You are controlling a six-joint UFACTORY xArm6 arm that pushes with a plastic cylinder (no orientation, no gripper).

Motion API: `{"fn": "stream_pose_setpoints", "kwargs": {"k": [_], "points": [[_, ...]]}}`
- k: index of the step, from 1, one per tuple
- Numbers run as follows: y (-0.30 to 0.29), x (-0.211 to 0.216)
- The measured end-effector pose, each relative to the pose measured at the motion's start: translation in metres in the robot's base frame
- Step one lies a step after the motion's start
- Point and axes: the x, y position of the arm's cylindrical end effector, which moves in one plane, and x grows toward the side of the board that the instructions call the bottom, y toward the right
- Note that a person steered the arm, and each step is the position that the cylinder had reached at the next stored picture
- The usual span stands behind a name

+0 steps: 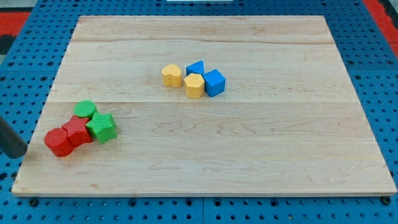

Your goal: Place the red blocks in between the green blocks

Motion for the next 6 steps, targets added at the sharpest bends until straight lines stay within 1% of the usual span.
{"fn": "stream_pose_setpoints", "kwargs": {"k": [1, 2, 3, 4, 6], "points": [[0.021, -0.006], [0.025, -0.006], [0.026, 0.018], [0.031, 0.010], [0.064, -0.041]]}}
